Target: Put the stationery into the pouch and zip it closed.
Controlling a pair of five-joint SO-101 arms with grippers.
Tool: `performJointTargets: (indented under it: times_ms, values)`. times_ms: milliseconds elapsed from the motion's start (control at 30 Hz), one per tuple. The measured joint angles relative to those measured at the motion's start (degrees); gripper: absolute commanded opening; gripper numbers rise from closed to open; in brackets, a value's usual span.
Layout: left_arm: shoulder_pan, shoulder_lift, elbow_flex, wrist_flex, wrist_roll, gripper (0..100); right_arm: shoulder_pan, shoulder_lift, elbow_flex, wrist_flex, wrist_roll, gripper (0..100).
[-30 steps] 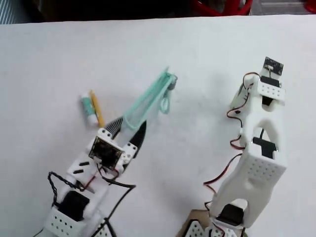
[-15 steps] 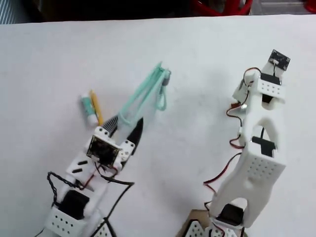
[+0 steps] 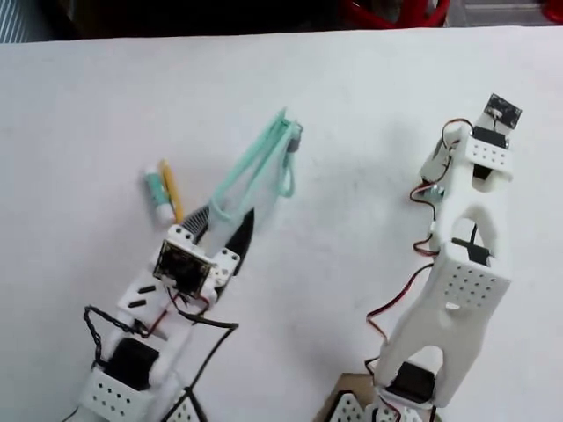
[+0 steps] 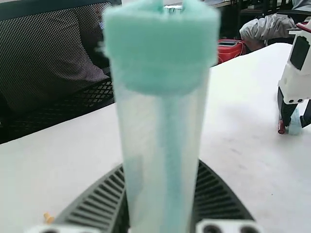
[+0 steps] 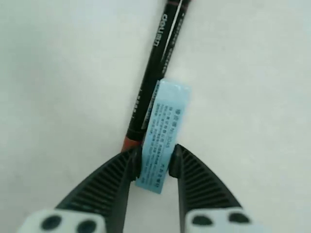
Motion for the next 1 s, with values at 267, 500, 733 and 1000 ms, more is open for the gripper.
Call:
performJointTargets:
  times_ms: [267, 500, 733, 1000]
  values:
    - [-0.3, 0.0, 0.3, -0.2, 0.0, 14, -0.1, -5.0, 1.8, 6.8, 0.0, 1.9]
    - [-0.3, 0.0, 0.9, -0.8, 0.0, 14, -0.3, -20.6, 9.7, 11.1, 2.3, 1.8]
    - [-0.3, 0.0, 0.9, -0.8, 0.0, 14, -10.8, -49.1, 10.4, 17.7, 10.3, 1.8]
    - [-0.3, 0.0, 0.9, -0.8, 0.0, 14, -35.8, -83.3, 10.3, 14.7, 18.9, 1.7]
